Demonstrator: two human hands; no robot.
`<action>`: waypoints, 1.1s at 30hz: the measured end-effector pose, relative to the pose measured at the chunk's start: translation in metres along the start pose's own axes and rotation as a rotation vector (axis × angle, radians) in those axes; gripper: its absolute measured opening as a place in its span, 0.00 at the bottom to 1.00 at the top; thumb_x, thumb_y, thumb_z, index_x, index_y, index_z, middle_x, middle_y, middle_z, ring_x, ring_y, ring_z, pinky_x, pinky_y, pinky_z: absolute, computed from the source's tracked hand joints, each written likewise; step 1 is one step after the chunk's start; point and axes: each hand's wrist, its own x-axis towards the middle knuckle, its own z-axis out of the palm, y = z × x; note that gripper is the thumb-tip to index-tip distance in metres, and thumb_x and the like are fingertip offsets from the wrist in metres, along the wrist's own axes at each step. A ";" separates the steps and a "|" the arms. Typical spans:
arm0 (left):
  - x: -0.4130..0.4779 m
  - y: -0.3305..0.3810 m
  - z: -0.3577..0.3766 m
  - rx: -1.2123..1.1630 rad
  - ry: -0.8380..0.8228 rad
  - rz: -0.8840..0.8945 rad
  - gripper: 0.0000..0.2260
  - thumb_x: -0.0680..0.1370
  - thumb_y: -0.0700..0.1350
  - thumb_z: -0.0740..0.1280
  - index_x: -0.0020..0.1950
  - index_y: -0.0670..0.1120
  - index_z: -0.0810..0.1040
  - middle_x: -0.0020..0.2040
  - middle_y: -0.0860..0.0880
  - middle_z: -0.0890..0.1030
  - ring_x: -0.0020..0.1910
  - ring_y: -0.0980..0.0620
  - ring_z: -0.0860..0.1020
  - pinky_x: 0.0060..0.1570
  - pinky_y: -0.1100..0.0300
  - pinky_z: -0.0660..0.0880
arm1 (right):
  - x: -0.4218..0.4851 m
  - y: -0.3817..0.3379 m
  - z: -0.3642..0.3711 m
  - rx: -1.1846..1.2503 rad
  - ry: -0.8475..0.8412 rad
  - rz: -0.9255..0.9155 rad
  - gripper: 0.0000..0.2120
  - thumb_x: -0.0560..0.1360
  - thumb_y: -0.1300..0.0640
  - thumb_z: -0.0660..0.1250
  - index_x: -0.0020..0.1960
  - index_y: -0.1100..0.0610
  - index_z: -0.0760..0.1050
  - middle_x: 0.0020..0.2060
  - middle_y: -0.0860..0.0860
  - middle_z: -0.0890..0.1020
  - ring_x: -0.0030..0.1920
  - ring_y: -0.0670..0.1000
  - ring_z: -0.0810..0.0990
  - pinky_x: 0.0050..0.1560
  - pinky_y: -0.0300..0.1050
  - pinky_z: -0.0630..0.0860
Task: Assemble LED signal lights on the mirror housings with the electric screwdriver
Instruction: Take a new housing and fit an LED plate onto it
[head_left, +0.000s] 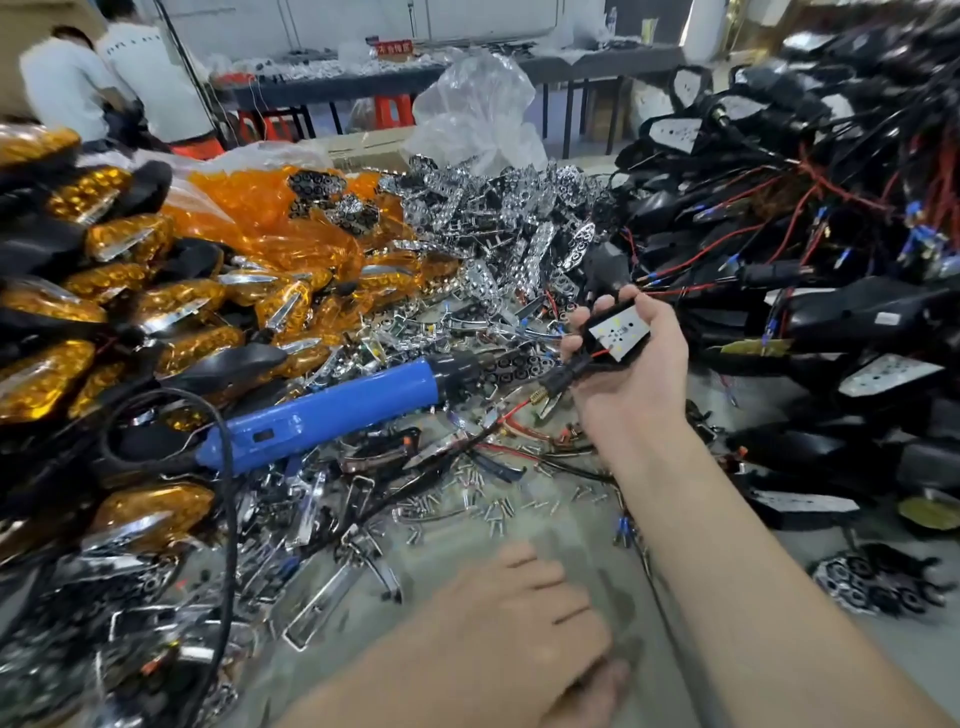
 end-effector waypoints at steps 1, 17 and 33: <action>0.001 -0.007 -0.001 -0.057 -0.050 -0.057 0.13 0.78 0.51 0.67 0.34 0.52 0.75 0.31 0.54 0.73 0.33 0.53 0.71 0.39 0.61 0.68 | 0.001 0.000 0.000 -0.001 0.004 0.004 0.10 0.82 0.57 0.58 0.44 0.52 0.73 0.35 0.49 0.77 0.32 0.51 0.77 0.29 0.39 0.71; 0.053 -0.095 -0.041 -0.002 0.150 -0.386 0.12 0.84 0.51 0.57 0.41 0.51 0.69 0.36 0.58 0.69 0.36 0.57 0.67 0.40 0.67 0.61 | 0.014 -0.003 -0.005 -0.030 0.011 -0.008 0.08 0.82 0.56 0.58 0.46 0.52 0.72 0.36 0.48 0.76 0.33 0.50 0.77 0.28 0.39 0.72; 0.064 -0.287 -0.006 0.203 -0.297 -1.053 0.24 0.83 0.48 0.58 0.79 0.49 0.60 0.76 0.39 0.62 0.72 0.36 0.64 0.68 0.40 0.68 | 0.023 -0.003 -0.013 -0.047 -0.016 0.018 0.07 0.82 0.56 0.60 0.47 0.52 0.74 0.36 0.48 0.79 0.34 0.51 0.79 0.30 0.40 0.73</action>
